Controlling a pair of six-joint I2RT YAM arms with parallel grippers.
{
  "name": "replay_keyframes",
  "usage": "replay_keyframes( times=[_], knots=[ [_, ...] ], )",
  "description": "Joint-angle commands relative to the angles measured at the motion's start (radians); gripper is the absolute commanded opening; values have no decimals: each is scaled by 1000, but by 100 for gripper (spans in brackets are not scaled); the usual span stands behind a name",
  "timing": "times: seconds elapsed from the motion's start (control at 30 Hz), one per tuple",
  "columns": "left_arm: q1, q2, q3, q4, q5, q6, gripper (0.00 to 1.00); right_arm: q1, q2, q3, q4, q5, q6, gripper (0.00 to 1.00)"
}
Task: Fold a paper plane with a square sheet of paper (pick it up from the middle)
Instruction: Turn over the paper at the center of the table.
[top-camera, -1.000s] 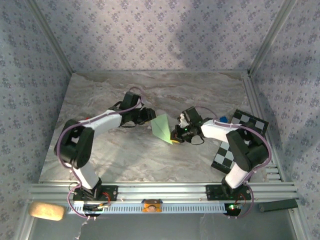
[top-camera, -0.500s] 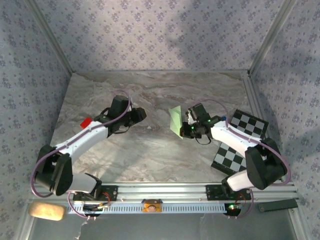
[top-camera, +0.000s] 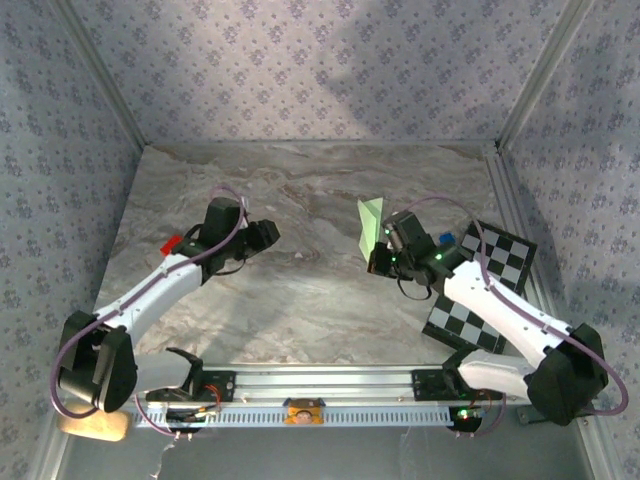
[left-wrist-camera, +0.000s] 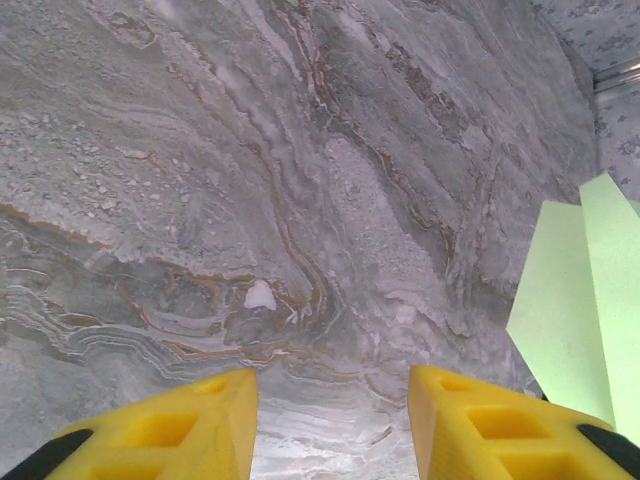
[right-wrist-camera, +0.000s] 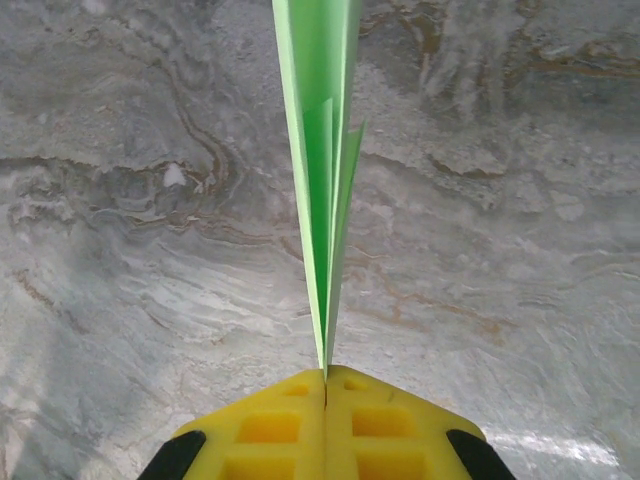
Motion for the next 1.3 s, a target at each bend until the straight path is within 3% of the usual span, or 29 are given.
replay_keyframes(
  times=[0.0,0.2,0.33,0.5,0.57,0.7,0.9,1.07,1.27],
  knots=[
    [22,-9,-7,-18,49,24,43,10,-21,-10,-61,42,44,2],
    [39,-50,-22,-21,53,40,43,35,-34,-12,-48,79,66,2],
    [57,-102,-39,-35,49,59,43,44,-3,35,-68,107,-2,2],
    [89,-212,-71,-55,38,90,45,85,39,102,-131,181,-102,2],
    [99,-266,-82,-88,15,107,45,110,64,148,-218,277,-125,2],
    [109,-367,-136,-108,-20,100,57,137,117,203,-306,342,-192,2],
    [124,-460,-192,-149,-71,95,63,217,286,362,-495,536,-252,2],
    [156,-480,-208,-165,-99,100,65,304,466,446,-637,736,-214,0],
    [189,-484,-192,-229,-98,78,66,392,657,495,-620,735,-238,1]
  ],
)
